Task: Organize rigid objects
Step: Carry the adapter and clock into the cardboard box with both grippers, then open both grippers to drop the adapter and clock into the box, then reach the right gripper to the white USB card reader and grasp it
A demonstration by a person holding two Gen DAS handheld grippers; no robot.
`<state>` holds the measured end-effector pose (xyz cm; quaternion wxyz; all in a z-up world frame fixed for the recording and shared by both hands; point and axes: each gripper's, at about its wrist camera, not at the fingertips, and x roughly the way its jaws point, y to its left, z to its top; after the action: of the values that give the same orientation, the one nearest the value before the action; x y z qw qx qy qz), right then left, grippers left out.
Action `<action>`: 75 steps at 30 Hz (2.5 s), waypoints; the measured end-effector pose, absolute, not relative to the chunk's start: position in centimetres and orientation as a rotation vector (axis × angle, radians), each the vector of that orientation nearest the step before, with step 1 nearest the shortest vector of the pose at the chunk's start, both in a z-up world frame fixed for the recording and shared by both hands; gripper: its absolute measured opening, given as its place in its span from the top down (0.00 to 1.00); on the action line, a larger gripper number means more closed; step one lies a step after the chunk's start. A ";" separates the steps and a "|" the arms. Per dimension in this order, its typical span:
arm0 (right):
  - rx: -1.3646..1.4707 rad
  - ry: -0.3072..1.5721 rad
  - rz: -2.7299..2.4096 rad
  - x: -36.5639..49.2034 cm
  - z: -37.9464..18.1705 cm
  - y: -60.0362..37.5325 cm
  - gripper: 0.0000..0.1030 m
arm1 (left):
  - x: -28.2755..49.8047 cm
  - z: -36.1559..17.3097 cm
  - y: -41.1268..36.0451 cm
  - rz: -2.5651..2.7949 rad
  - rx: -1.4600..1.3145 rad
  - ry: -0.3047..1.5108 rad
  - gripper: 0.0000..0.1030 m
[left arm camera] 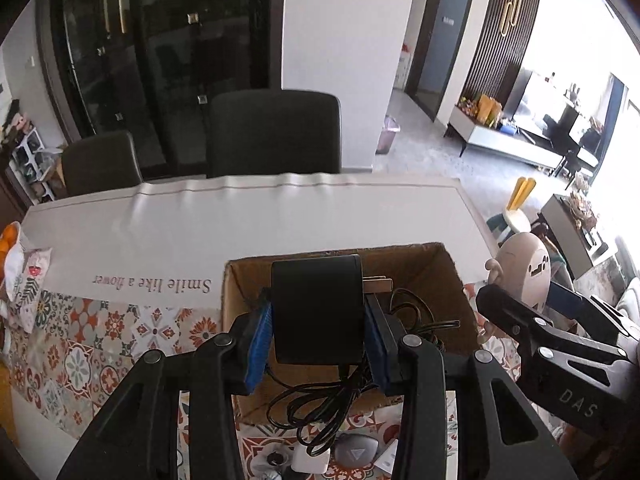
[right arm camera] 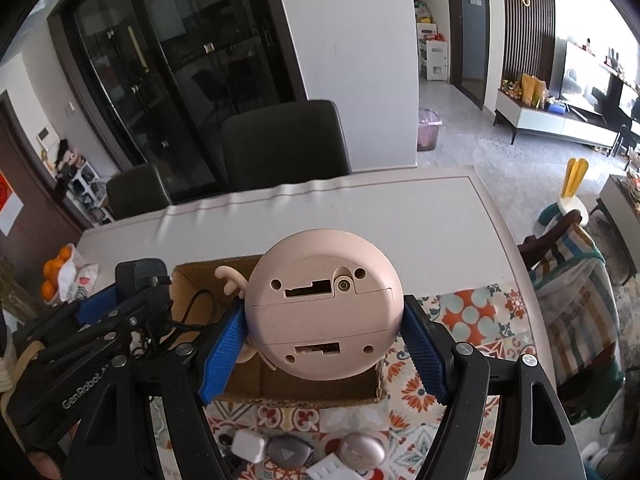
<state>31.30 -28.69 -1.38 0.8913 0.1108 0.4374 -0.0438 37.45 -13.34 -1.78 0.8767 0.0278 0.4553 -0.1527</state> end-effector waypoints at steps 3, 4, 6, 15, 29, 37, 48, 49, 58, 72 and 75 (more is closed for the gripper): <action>0.231 0.924 -0.094 31.8 -1.9 -28.7 0.28 | 38.3 -2.9 -13.7 -0.319 0.056 0.984 0.59; 0.233 0.930 -0.098 31.9 -2.2 -28.8 0.28 | 38.5 -3.2 -13.7 -0.320 0.061 0.988 0.57; 0.231 0.934 -0.096 32.1 -2.4 -28.8 0.28 | 38.7 -3.5 -13.7 -0.307 0.067 0.982 0.45; 0.216 0.956 -0.074 33.2 -3.2 -27.7 0.28 | 37.4 -3.0 -11.6 -0.181 0.109 0.920 0.16; 0.176 0.910 -0.071 32.6 -2.4 -26.1 0.18 | 34.8 -1.3 -9.0 -0.111 0.134 0.858 0.13; 0.152 0.864 -0.067 29.5 -0.7 -26.1 0.18 | 31.9 -0.6 -9.1 -0.121 0.148 0.829 0.09; 0.170 0.869 -0.019 25.3 -1.3 -26.2 0.18 | 28.4 -1.5 -8.8 -0.131 0.144 0.848 0.08; 0.170 0.872 -0.019 25.0 -1.5 -26.2 0.18 | 28.0 -1.7 -8.7 -0.134 0.142 0.854 0.08; 0.207 0.926 0.008 22.7 -4.0 -26.4 0.18 | 25.9 -4.1 -8.2 -0.141 0.107 0.921 0.08; 0.197 1.040 0.019 20.8 -8.6 -25.9 0.18 | 24.0 -8.6 -8.2 -0.127 0.096 1.042 0.08; 0.197 1.080 0.025 20.5 -9.9 -25.7 0.18 | 23.6 -9.8 -8.2 -0.127 0.097 1.075 0.08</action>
<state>20.51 -25.74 -9.94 0.8531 0.0936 0.5132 0.0120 23.56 -8.16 -9.77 0.8560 0.0463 0.5113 -0.0605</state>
